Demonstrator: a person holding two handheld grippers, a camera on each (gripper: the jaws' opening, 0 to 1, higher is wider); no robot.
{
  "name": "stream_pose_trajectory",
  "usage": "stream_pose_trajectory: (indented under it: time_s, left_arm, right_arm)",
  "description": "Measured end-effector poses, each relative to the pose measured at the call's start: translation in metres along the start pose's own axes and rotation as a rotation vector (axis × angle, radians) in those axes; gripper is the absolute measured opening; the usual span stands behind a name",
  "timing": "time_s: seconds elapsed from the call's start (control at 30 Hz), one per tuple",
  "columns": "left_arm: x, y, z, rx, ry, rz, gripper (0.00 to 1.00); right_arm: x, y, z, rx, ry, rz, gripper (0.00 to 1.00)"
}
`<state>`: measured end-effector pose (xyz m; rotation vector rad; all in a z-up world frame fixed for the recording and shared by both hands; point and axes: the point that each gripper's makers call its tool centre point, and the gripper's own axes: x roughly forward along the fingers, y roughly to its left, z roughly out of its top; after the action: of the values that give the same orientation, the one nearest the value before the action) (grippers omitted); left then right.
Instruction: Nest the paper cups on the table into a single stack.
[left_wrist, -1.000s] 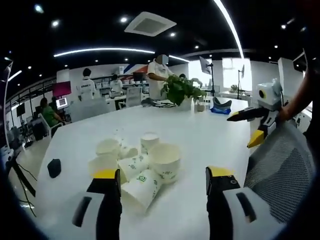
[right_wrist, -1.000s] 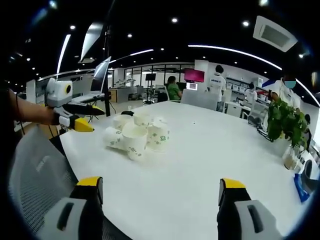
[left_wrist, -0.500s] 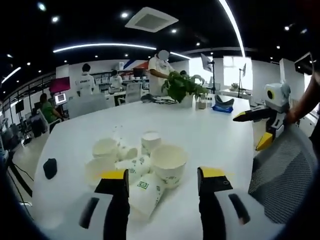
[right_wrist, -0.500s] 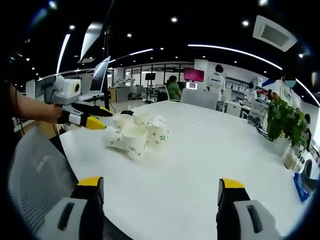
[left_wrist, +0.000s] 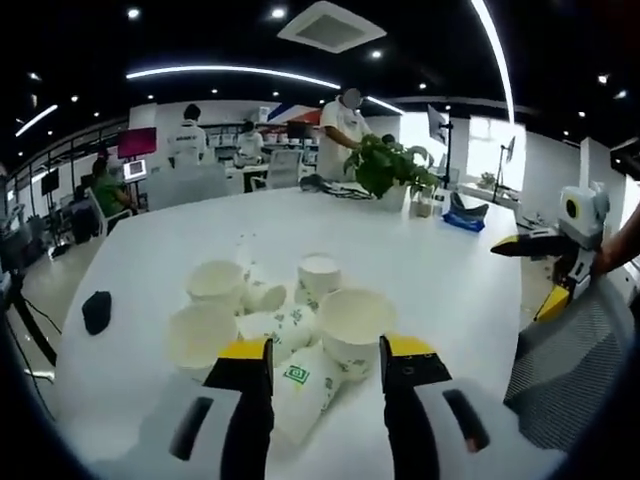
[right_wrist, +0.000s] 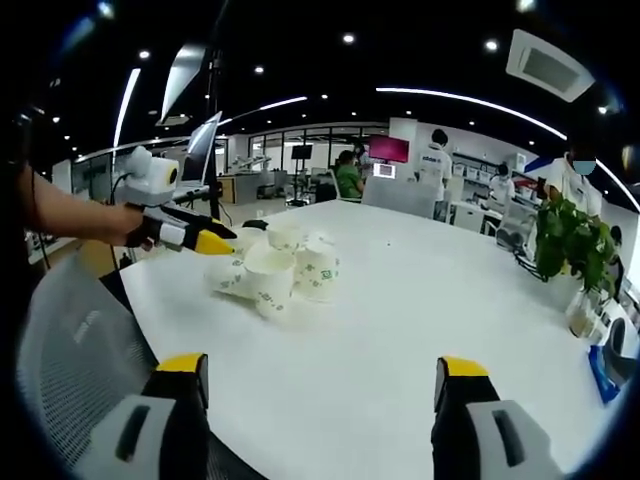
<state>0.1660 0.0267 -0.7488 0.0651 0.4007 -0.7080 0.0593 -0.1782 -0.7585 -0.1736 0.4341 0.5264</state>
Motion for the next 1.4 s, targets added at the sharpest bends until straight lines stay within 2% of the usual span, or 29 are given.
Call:
stream_pose_trajectory:
  time_s: [0.47,0.63,0.7,1.17,1.4]
  left_arm:
    - [0.022,0.009,-0.003,0.012,0.084,-0.004,0.35]
    - [0.029,0.011,0.000,0.002,0.095,-0.008,0.33]
    - [0.031,0.010,0.000,-0.018,0.106,-0.016,0.33]
    - [0.054,0.007,-0.002,-0.016,0.188,-0.037,0.27]
    - [0.062,0.007,-0.004,-0.019,0.220,-0.045,0.20]
  right_arm:
    - [0.000,0.000,0.001,0.001,0.006,-0.006,0.93]
    - [0.000,0.000,0.000,0.000,0.010,-0.007,0.92]
    - [0.000,0.000,0.000,0.000,0.013,-0.007,0.92]
    - [0.000,-0.001,-0.003,-0.003,0.022,-0.010,0.90]
    - [0.000,0.002,-0.003,-0.009,0.022,0.008,0.89]
